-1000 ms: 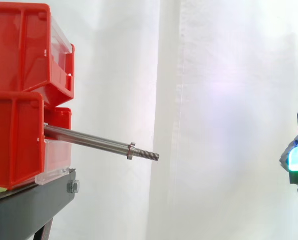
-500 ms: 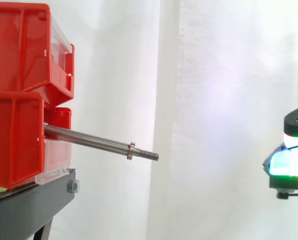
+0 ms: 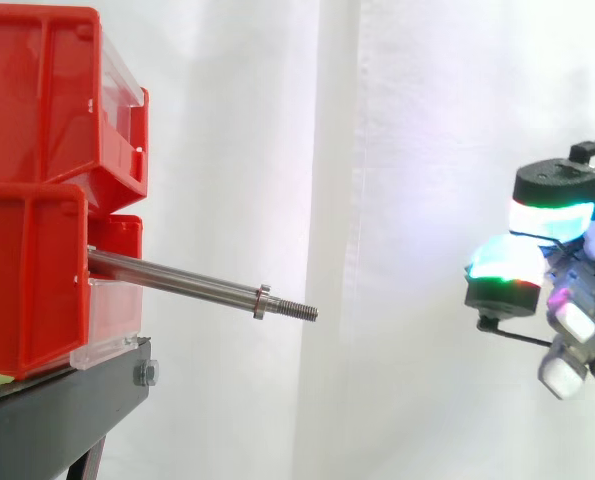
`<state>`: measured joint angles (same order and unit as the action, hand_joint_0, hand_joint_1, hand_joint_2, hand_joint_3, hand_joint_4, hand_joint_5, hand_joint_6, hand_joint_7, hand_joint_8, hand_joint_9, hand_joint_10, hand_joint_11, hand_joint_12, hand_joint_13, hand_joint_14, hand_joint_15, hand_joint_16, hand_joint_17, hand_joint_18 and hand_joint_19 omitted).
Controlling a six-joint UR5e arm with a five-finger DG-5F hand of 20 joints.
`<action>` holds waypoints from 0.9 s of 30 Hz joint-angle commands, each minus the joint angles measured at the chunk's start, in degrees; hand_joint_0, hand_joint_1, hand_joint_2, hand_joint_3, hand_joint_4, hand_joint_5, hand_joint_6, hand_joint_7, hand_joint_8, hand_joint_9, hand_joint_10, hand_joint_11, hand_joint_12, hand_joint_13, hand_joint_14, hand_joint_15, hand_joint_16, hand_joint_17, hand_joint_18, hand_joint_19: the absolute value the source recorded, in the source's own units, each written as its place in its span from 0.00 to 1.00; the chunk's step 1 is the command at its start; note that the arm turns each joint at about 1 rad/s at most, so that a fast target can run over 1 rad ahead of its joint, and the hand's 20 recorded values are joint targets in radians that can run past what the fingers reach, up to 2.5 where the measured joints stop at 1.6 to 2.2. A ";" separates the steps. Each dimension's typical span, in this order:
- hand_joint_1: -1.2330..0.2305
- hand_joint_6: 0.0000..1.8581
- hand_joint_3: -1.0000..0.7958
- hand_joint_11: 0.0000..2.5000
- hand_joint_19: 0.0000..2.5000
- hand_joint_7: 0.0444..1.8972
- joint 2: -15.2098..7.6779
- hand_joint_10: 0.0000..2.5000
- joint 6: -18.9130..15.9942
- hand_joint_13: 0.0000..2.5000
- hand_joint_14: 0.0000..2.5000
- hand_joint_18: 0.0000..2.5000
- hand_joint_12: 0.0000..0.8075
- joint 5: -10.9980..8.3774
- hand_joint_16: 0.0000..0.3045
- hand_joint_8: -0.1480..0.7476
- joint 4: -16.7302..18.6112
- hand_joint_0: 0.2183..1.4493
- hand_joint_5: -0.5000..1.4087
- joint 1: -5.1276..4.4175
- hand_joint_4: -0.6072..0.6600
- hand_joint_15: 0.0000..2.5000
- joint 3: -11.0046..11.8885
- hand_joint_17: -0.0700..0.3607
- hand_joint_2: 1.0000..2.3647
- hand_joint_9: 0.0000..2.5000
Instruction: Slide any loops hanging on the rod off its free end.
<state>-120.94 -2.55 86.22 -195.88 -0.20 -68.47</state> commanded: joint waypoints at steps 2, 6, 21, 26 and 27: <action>0.30 0.48 0.53 0.10 0.14 0.53 0.00 0.00 0.00 0.29 0.00 0.31 0.50 0.00 0.20 0.49 2.61 0.26 0.22 0.03 0.39 0.07 0.00 0.48 0.15 0.40; 0.30 0.48 0.53 0.10 0.14 0.53 0.00 0.00 0.00 0.29 0.00 0.31 0.50 -0.09 0.20 0.49 4.98 0.26 0.22 0.03 0.39 0.07 0.00 0.48 0.15 0.40; 0.30 0.48 0.52 0.10 0.14 0.53 0.00 0.00 0.00 0.30 0.00 0.32 0.51 -0.09 0.20 0.49 8.85 0.25 0.22 0.03 0.38 0.07 0.00 0.48 0.20 0.41; 0.30 0.48 0.52 0.10 0.14 0.54 0.00 0.00 0.00 0.30 0.00 0.32 0.50 -0.09 0.20 0.50 8.85 0.25 0.22 0.03 0.38 0.07 0.00 0.49 0.21 0.41; 0.30 0.48 0.52 0.10 0.14 0.54 0.00 0.00 0.00 0.30 0.00 0.32 0.51 -0.09 0.20 0.50 8.85 0.25 0.22 0.03 0.38 0.07 0.00 0.49 0.21 0.41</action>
<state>-120.94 -2.55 86.19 -187.04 -0.18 -68.47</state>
